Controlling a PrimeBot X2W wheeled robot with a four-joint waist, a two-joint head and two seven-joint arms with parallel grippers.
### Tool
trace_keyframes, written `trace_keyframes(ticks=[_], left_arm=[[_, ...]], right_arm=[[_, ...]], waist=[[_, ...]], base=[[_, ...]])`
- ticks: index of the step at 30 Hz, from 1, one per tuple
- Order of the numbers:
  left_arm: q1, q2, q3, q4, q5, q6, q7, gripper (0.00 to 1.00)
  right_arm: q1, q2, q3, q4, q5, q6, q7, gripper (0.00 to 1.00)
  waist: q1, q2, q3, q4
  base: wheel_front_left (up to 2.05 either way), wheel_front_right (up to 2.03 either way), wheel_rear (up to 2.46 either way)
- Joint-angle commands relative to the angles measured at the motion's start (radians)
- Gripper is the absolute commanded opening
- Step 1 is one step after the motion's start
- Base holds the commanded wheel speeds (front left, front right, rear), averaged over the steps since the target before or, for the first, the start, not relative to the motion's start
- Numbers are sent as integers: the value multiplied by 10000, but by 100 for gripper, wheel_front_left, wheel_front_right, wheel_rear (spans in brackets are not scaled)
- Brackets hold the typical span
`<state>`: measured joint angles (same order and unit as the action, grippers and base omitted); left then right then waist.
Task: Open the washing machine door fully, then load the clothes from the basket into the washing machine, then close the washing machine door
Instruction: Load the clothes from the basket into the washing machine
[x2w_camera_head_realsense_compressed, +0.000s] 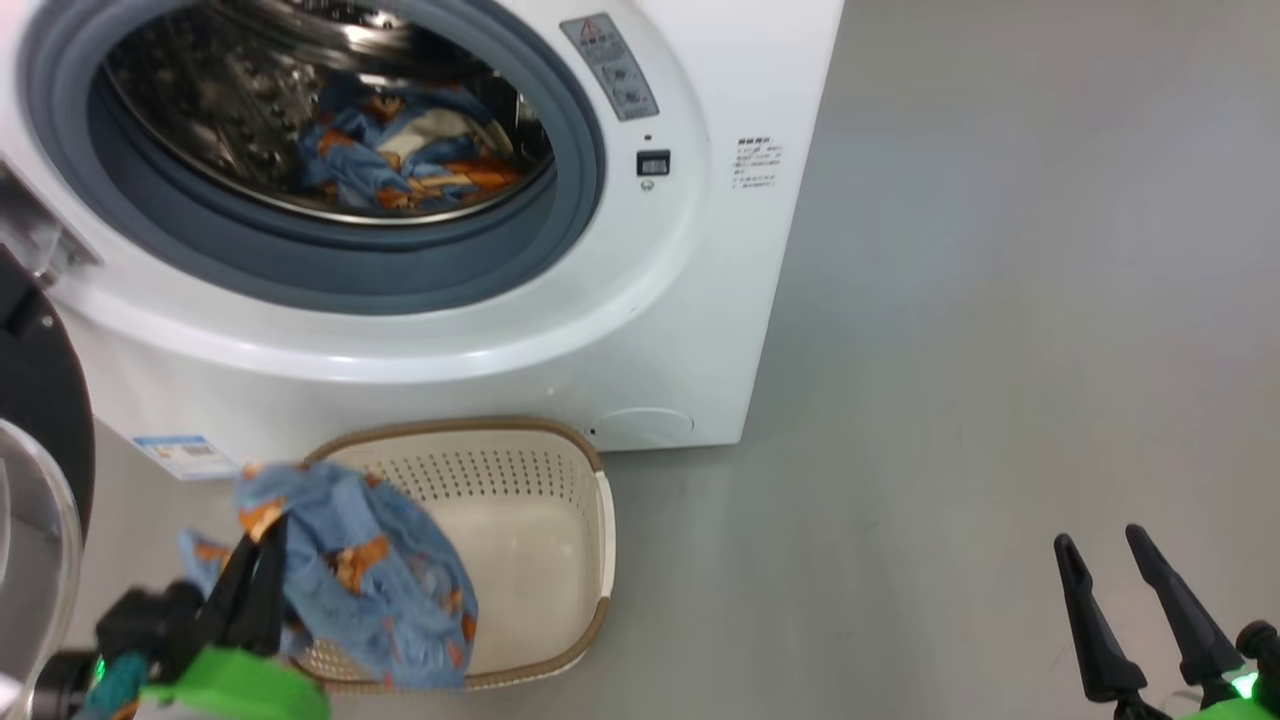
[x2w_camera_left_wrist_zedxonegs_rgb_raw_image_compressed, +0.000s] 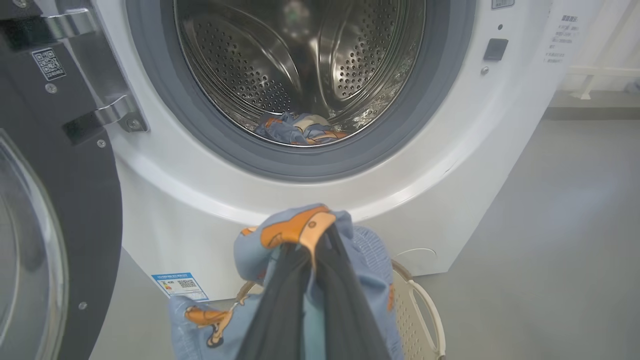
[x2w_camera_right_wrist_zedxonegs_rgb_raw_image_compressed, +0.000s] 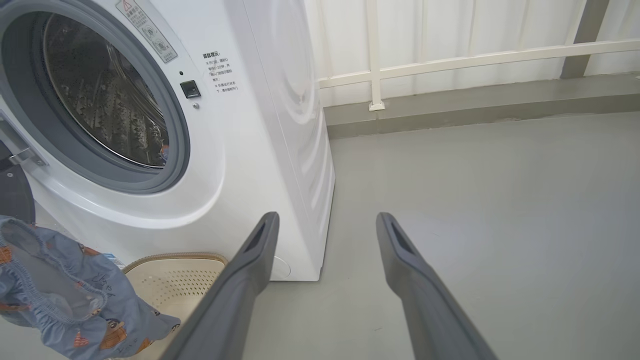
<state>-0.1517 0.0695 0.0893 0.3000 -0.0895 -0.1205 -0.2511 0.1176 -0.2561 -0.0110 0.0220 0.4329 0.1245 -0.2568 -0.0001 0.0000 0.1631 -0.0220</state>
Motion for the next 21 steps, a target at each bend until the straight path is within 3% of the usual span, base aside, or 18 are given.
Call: trace_keyframes(ticks=[1, 12, 21], left_arm=[[205, 177, 436, -508, 71, -10, -106, 0], [1840, -115, 749, -1970, -13, 316, -107, 0], [1294, -171, 588, -2025, -194, 289, -107, 0]], right_arm=[[115, -183, 156, -227, -93, 62, -49, 100], [611, -54, -39, -295, -163, 62, -49, 100], [531, 18, 14, -381, -157, 62, -49, 100]], waist=[[1, 0, -224, -76], [1, 0, -631, -148], [1, 0, -333, -167]], base=[[0, 0, 0], [0, 0, 0], [0, 0, 0]])
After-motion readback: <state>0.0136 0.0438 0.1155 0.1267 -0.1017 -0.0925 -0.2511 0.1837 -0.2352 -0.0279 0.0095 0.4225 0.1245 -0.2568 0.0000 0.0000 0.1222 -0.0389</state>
